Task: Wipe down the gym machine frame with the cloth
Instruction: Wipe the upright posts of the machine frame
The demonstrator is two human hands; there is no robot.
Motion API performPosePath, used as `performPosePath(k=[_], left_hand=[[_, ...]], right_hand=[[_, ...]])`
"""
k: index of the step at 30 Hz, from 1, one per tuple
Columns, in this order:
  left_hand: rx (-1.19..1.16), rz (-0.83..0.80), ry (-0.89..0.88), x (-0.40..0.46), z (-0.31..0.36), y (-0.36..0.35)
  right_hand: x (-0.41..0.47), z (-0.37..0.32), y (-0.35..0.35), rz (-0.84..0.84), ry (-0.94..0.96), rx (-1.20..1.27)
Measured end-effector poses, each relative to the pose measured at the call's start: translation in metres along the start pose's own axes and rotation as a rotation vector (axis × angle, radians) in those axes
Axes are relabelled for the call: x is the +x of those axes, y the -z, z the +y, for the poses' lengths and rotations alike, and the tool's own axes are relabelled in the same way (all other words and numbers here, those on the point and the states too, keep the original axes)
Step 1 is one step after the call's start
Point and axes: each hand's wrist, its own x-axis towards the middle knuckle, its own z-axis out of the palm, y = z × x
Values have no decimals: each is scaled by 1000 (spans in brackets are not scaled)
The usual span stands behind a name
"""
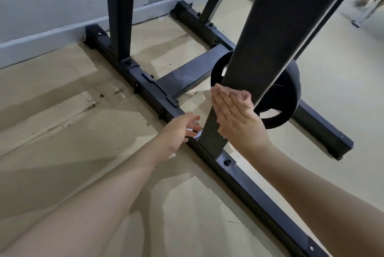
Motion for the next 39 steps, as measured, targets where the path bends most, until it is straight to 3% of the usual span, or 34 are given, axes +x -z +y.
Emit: performPosePath(k=[2, 4, 6, 9, 10, 12, 14, 17, 20, 23, 28, 29, 32, 35, 36, 39], left_hand=[[-9, -22, -46, 9, -11, -5], [-50, 37, -75, 18, -21, -9], [-80, 169, -179, 24, -30, -10], [-134, 347, -300, 28, -35, -5], [-129, 375, -310, 29, -35, -3], [-95, 414, -322, 28, -39, 1], [-66, 439, -338, 23, -46, 6], [-76, 456, -353, 16, -54, 6], [-97, 440, -307, 14, -47, -10], [-20, 374, -290, 19, -39, -33], [82, 375, -370, 14, -39, -44], [91, 393, -406, 11, -40, -43], [101, 439, -453, 2, -41, -40], [131, 423, -455, 0, -38, -49], [136, 419, -461, 1, -35, -54], [134, 428, -511, 1, -25, -66]], right_hand=[[-15, -36, -4, -66, 264, -8], [-23, -46, -6, -250, 486, -45], [-16, -40, -16, -175, 437, -66], [-1, -40, -39, -20, 107, 85], [1, -46, -41, 33, 95, 117], [-5, -75, -45, 95, 253, 74], [-19, -117, -58, -34, 413, 136], [-39, -125, -74, 51, 382, 48], [-42, -104, -75, 124, 536, -51], [-48, -94, -78, 136, 297, 171], [-65, -128, -83, 60, 558, 182], [-67, -126, -87, 76, 535, 236], [-71, -102, -98, 176, 230, 676], [-70, -82, -110, 344, 179, 654], [-70, -81, -107, 330, 131, 652], [-80, -100, -95, 404, 67, 830]])
